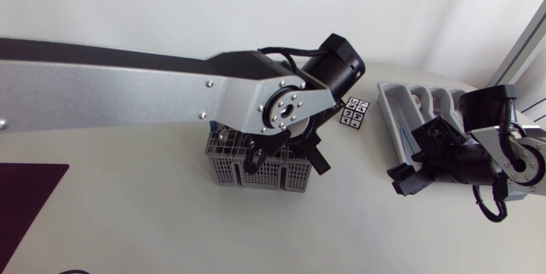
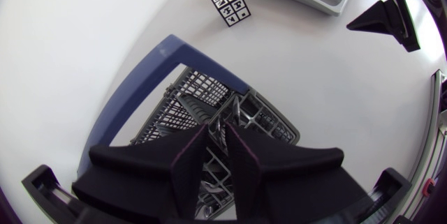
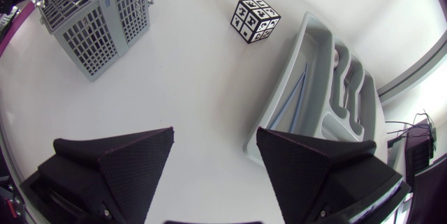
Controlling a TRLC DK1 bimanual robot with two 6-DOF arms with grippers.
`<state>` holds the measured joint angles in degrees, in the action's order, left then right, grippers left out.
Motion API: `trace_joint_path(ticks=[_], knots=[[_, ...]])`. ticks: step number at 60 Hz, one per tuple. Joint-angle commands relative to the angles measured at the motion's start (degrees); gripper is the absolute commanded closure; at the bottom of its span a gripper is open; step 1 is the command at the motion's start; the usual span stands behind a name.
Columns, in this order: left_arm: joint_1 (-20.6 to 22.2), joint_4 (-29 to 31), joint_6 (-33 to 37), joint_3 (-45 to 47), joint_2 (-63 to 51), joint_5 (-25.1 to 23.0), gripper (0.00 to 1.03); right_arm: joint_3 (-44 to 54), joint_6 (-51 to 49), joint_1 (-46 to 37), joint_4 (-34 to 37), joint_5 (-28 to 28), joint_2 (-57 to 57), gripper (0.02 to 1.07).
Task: Transfer all utensils from the basket to the drawer tray.
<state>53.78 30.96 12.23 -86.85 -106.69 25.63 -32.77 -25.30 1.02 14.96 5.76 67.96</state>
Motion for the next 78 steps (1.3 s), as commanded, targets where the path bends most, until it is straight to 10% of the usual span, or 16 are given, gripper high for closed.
trace_joint_path(ticks=[1, 78], knots=[[0.19, -0.46, 0.95, 0.89, -1.59, 0.83, 0.85, 1.4, -0.01, -0.31, -0.55, -0.49, 0.68, 0.21], [2.82, -0.9, 3.68, 2.39, 0.79, 8.21, 1.0, 2.19, 0.16, 0.57, -0.72, -0.84, 0.5, 0.21]])
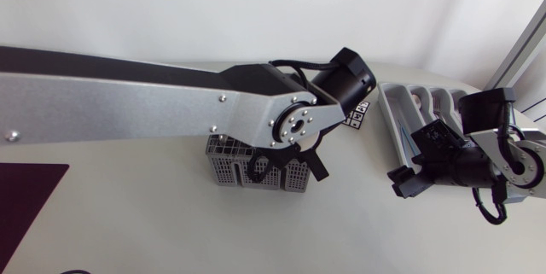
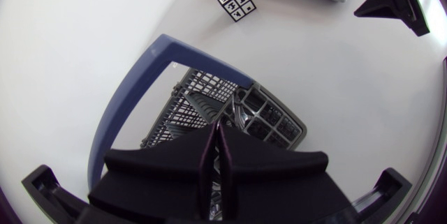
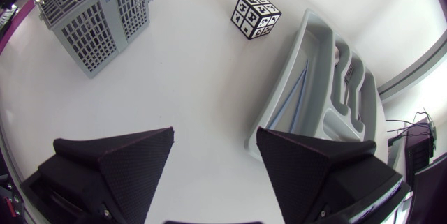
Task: Transfer all utensils from the basket to the drawer tray.
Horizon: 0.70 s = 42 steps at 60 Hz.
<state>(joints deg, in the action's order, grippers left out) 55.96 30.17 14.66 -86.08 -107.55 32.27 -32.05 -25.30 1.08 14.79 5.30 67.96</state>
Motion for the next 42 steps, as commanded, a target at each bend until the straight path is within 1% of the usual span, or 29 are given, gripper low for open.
trace_joint_path(ticks=[1, 10, 17, 42], knots=[[0.72, -0.11, 1.25, 1.62, 1.73, 1.57, 1.0, 1.47, 0.16, 0.5, -0.55, -0.38, 0.5, 0.21], [1.16, -0.55, 1.6, 2.24, 2.69, 2.09, 1.0, 1.56, 0.25, 0.59, -0.55, -0.38, 0.5, 0.21], [1.52, -1.43, 2.57, 2.85, 3.75, 3.41, 1.0, 1.64, 0.25, 0.59, -0.55, -0.38, 0.41, 0.21], [1.43, -1.52, 3.36, 2.76, 7.88, 3.41, 1.0, 1.38, 0.6, 1.82, -0.55, -0.82, -0.11, 0.21]])
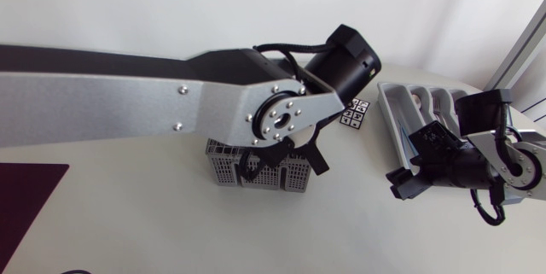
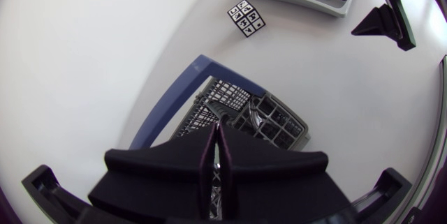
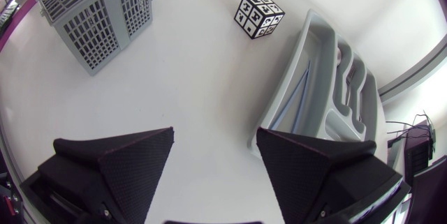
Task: Transfer all utensils from the basket to the drawer tray.
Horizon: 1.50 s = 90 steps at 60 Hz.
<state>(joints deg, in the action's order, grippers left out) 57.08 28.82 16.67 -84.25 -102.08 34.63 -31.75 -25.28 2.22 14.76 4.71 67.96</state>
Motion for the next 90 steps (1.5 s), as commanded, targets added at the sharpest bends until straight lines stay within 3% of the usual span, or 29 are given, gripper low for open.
trace_joint_path(ticks=[1, 29, 57, 90], knots=[[0.23, -0.17, 1.35, 0.93, 2.59, 1.05, 1.0, 0.99, 0.58, 0.86, -0.53, -0.23, -0.2, 0.21], [-1.01, 0.71, 1.7, 0.05, 7.95, -3.17, 1.0, -1.91, 7.0, 15.18, 1.58, -2.07, -6.26, 0.21], [-2.41, 4.76, 1.62, -2.06, 9.89, -5.89, 1.0, -7.19, 13.94, 29.25, 0.35, -6.82, -2.31, 0.21], [-1.44, 6.6, 1.26, -3.47, 15.07, -6.42, 1.0, -6.49, 15.17, 33.64, -3.6, -7.61, -4.95, 0.21]])
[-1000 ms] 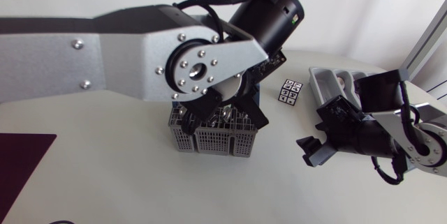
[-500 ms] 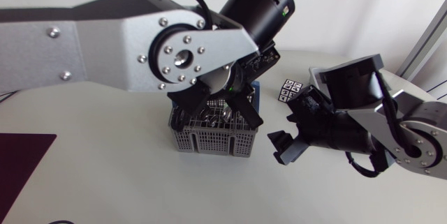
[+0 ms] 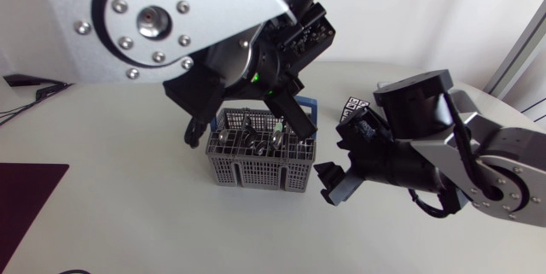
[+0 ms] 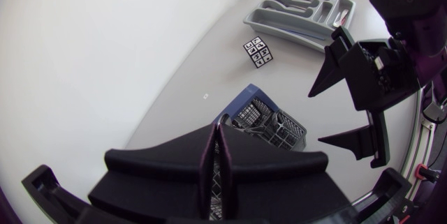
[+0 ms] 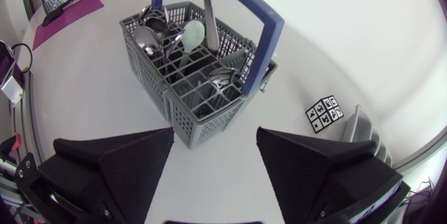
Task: Transfer all utensils from the basket to the drawer tray.
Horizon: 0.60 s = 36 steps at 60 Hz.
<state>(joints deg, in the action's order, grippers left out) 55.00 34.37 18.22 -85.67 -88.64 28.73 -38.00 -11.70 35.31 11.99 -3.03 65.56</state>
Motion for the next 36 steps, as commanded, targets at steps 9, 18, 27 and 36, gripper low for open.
trace_joint_path(ticks=[9, 18, 27, 36], knots=[[0.1, 4.48, -4.33, -4.24, 1.89, -6.41, 1.0, 1.08, 1.42, 0.9, -0.56, 1.88, -8.26, 0.21], [-1.48, 7.99, -8.29, -7.76, 0.49, -13.44, 1.0, 2.05, 1.33, 1.43, -0.56, 3.99, -12.39, 0.21], [-3.5, 11.16, -11.71, -10.31, -1.97, -21.35, 1.0, 2.93, 1.25, 1.69, -1.53, 4.43, -14.23, 0.22], [-4.47, 12.21, -12.77, -10.75, -3.56, -25.13, 1.0, 4.25, 0.37, 2.22, -4.52, 3.73, -14.23, 0.33]])
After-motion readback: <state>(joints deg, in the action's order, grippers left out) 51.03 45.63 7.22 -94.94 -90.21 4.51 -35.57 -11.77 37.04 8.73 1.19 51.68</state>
